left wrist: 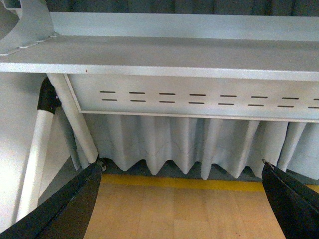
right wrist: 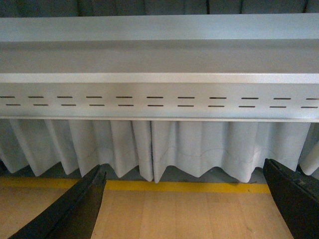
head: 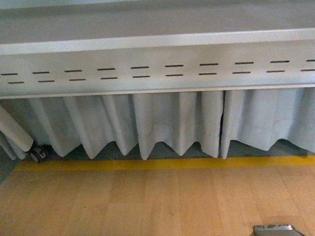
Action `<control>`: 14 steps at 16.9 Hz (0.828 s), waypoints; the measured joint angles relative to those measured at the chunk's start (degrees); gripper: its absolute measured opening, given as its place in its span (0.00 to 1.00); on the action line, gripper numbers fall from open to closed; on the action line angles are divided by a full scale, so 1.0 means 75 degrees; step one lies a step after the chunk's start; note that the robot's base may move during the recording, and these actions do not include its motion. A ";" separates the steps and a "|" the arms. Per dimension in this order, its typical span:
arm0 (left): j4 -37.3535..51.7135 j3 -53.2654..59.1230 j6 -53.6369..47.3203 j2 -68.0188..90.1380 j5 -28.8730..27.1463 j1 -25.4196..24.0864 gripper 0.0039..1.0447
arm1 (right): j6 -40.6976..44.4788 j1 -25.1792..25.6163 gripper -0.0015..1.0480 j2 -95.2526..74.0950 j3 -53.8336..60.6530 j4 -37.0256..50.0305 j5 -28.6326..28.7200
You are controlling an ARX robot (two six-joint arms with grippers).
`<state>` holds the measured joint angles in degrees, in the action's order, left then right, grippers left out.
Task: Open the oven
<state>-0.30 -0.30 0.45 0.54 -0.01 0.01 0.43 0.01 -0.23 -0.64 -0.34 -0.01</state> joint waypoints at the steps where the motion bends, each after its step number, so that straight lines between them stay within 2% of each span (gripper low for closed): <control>1: -0.0015 0.0000 0.0000 0.0000 0.0000 0.0000 0.94 | 0.0000 0.0000 0.94 0.0000 0.0000 -0.0009 -0.0003; 14: 0.0012 0.0000 -0.0061 0.0000 0.0003 0.0000 0.94 | 0.0000 0.0000 0.94 0.0000 0.0000 0.0009 -0.0003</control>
<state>-0.21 -0.30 -0.01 0.54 0.01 0.01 0.43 0.01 -0.23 -0.64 -0.27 -0.03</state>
